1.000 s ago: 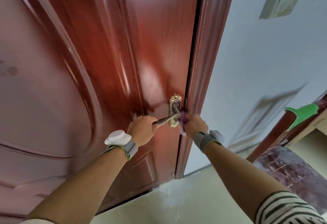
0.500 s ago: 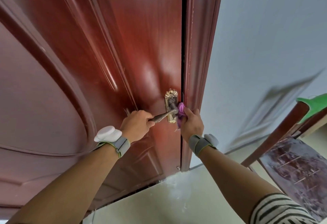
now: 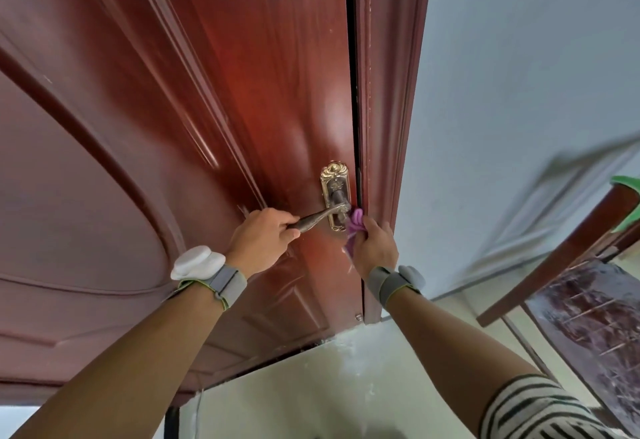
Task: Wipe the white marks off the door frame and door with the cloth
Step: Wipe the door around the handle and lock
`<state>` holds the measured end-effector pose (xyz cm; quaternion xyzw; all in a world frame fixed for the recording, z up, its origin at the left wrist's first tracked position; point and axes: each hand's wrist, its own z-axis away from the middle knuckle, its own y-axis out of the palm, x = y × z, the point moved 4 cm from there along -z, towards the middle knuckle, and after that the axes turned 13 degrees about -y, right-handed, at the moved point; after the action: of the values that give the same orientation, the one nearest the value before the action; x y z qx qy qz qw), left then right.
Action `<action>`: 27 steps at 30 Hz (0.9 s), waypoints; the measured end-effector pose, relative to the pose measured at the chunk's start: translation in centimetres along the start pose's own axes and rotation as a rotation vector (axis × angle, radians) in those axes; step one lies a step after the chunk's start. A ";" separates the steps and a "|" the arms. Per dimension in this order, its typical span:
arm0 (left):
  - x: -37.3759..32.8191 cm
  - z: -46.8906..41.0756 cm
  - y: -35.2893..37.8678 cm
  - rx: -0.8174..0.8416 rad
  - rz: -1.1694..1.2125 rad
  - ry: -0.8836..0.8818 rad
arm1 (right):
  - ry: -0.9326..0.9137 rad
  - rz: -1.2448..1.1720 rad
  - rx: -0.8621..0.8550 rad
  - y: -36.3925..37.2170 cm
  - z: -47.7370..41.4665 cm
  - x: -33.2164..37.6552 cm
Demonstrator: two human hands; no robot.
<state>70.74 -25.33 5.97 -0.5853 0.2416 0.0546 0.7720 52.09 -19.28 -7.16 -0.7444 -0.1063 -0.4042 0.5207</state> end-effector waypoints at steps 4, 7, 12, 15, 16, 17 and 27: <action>0.3 -0.3 0.1 0.013 0.004 0.006 | 0.206 -0.259 0.082 -0.3 0.6 -2.4; 0.5 -0.7 0.2 0.028 0.014 0.025 | 0.301 -0.463 -0.066 -0.9 0.7 -0.9; 0.3 -0.9 0.1 0.041 -0.004 0.066 | 0.558 -0.691 -0.137 3.5 0.3 -0.5; 0.3 -1.0 0.1 0.029 -0.014 0.101 | 0.611 -0.821 -0.155 5.3 0.3 -1.1; 0.3 -1.0 0.1 0.030 -0.025 0.110 | 0.638 -0.897 -0.157 5.2 0.3 -0.7; 0.4 -1.1 0.0 0.031 -0.038 0.121 | 0.683 -0.966 -0.158 5.0 0.3 -0.4; 0.4 -1.8 -0.5 0.076 -0.083 0.245 | 0.788 -1.441 -0.026 5.5 1.3 2.3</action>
<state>70.70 -27.26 5.90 -0.5676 0.3115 -0.0585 0.7598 57.39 -21.14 -9.50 -0.3030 -0.3630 -0.8724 0.1241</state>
